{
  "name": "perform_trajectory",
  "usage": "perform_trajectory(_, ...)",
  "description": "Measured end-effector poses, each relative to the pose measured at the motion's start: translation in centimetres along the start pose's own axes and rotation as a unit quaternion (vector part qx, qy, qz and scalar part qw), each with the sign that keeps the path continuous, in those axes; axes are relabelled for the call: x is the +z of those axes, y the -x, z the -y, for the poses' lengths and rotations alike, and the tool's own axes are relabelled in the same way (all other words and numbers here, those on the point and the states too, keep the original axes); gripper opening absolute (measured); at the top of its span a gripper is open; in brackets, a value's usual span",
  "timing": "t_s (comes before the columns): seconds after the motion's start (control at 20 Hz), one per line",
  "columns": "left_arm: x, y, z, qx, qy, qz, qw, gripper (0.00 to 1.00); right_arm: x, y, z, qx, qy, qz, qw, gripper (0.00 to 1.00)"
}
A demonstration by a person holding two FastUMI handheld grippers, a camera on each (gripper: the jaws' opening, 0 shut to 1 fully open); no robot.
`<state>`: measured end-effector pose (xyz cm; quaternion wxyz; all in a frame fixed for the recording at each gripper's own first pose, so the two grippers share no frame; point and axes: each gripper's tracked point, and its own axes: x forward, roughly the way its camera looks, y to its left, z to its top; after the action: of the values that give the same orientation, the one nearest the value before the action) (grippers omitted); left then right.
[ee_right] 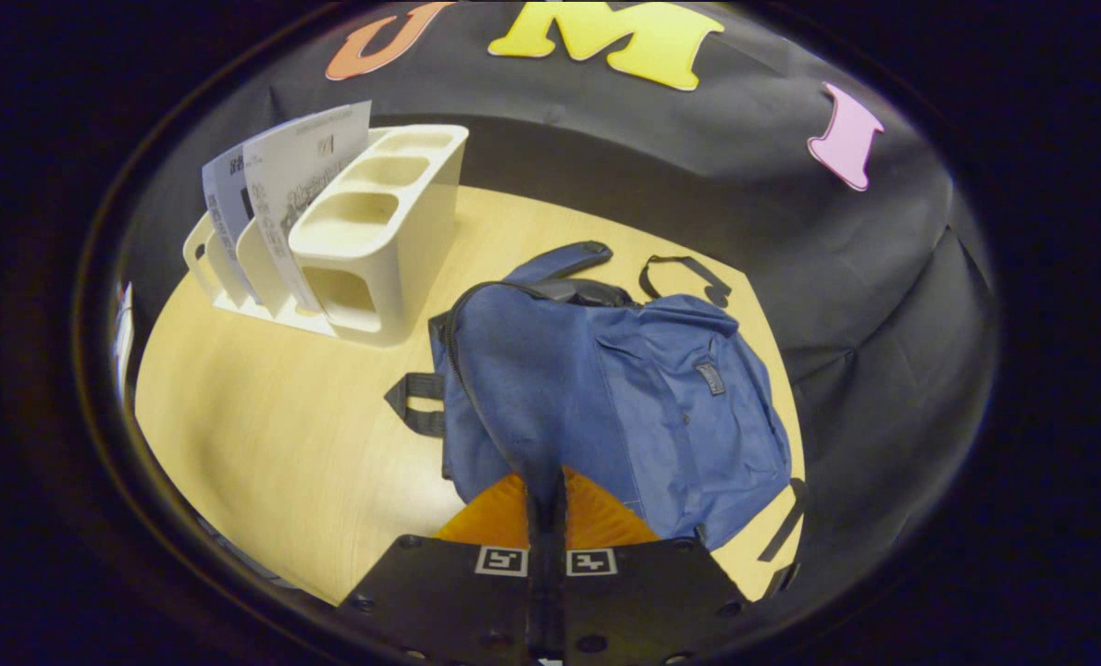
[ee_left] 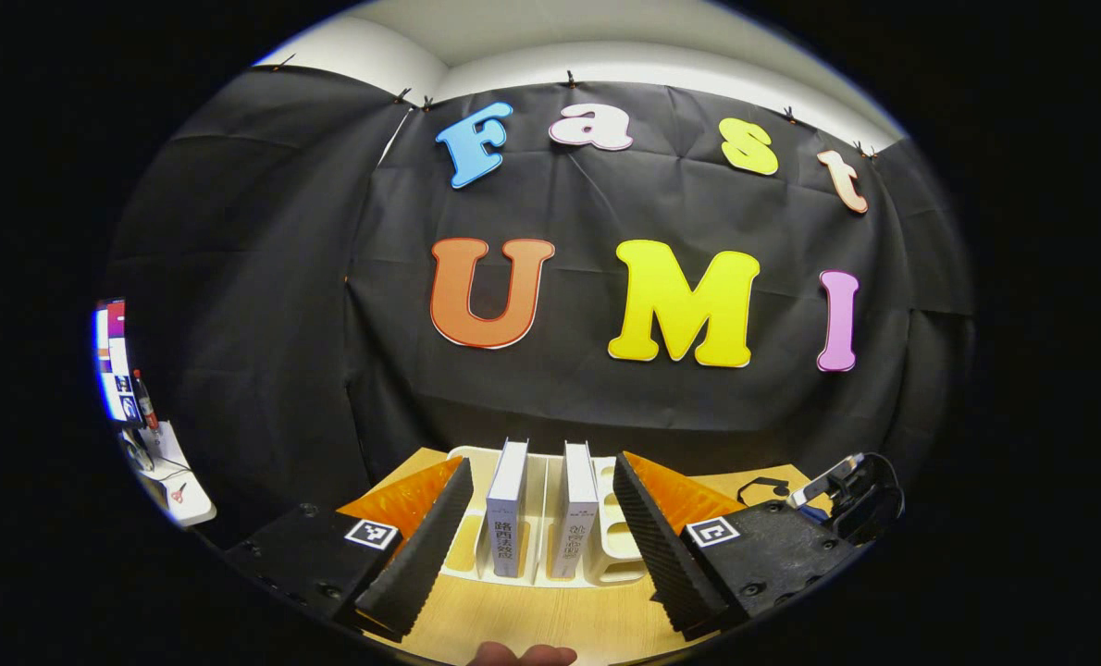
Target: Open the schoolbag, grab two books from the bookshelf and put them into the schoolbag.
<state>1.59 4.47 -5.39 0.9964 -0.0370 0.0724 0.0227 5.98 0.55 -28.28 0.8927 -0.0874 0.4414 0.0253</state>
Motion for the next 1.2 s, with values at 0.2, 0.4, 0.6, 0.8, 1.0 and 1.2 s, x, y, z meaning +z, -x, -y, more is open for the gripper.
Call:
perform_trajectory(0.2,-0.1,-0.9,0.3,-0.009,-0.013,-0.007,1.0,0.97,1.8,2.7,2.7,0.012,-0.003,0.018,1.0,0.0)
perform_trajectory(0.4,-0.1,-2.3,0.3,-0.018,-0.027,-0.021,0.999,0.97,3.9,5.0,7.6,0.002,-0.005,0.038,0.999,0.0)
perform_trajectory(0.6,0.3,-3.8,0.9,-0.031,-0.035,-0.033,0.998,0.98,5.9,6.3,13.3,-0.018,-0.022,0.053,0.998,0.0)
perform_trajectory(0.8,0.5,-5.5,1.9,-0.041,-0.038,-0.057,0.997,0.98,7.4,6.2,18.1,-0.028,-0.034,0.057,0.997,0.0)
perform_trajectory(1.0,0.2,-8.0,3.2,-0.05,-0.051,-0.103,0.992,0.97,7.6,4.9,21.5,-0.019,-0.048,0.046,0.998,0.0)
perform_trajectory(1.2,-1.1,-11.2,4.5,-0.063,-0.076,-0.163,0.982,0.96,7.4,3.9,23.6,-0.003,-0.066,0.035,0.997,0.0)
